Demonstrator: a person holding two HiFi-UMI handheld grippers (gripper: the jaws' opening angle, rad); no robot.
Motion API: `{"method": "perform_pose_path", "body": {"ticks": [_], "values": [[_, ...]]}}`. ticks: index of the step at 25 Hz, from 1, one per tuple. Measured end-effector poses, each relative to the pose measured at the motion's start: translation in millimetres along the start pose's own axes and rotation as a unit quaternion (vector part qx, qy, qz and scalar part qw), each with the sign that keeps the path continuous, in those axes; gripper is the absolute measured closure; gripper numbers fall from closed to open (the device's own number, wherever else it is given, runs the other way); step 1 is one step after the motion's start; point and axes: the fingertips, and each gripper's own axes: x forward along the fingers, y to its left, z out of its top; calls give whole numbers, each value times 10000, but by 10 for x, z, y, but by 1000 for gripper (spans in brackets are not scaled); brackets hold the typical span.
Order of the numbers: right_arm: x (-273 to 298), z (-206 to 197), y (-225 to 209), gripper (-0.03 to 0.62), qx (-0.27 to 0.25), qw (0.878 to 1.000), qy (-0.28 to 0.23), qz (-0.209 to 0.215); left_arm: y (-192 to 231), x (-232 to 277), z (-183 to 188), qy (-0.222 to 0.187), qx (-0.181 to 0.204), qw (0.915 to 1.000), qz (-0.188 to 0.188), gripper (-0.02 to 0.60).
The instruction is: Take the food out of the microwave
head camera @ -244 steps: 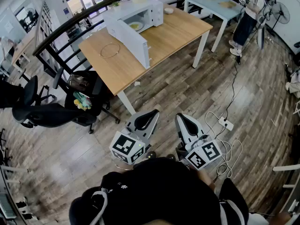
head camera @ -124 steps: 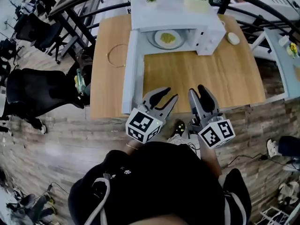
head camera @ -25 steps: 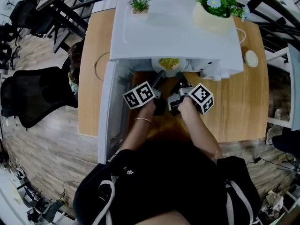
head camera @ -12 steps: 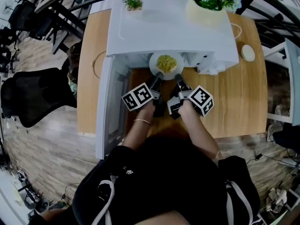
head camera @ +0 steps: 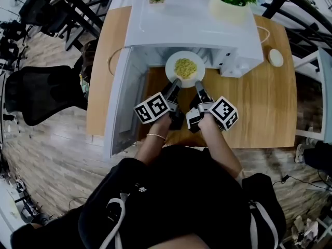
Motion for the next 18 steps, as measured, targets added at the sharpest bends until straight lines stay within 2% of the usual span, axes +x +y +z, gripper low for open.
{"method": "perform_pose_path", "body": {"ticks": [18], "values": [[-862,-117,174,568,-231,9982,3,558,-531,-619,-446,-263,269,9985,-392,503]]}}
